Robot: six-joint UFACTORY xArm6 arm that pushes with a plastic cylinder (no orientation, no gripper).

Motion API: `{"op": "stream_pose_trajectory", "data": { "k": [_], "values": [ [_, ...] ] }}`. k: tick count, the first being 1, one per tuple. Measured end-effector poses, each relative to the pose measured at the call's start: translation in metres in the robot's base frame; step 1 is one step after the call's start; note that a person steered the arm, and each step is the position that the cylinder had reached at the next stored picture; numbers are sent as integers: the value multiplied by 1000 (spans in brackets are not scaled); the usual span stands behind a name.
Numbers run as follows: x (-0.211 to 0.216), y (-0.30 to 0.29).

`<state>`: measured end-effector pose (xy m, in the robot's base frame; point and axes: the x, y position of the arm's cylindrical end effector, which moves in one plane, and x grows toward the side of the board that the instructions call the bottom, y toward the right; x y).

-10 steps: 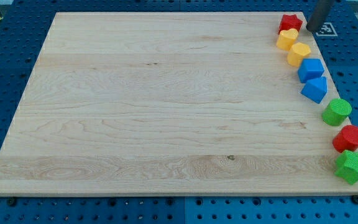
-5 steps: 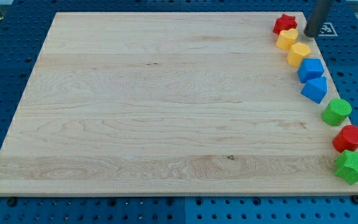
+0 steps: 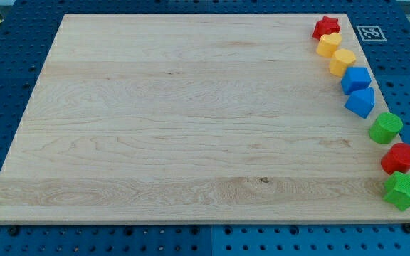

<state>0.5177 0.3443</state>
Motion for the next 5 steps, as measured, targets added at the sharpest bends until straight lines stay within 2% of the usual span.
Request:
{"op": "stream_pose_trajectory", "data": {
  "k": [3, 5],
  "values": [
    [-14, -17],
    [-24, -67]
  ]
}}
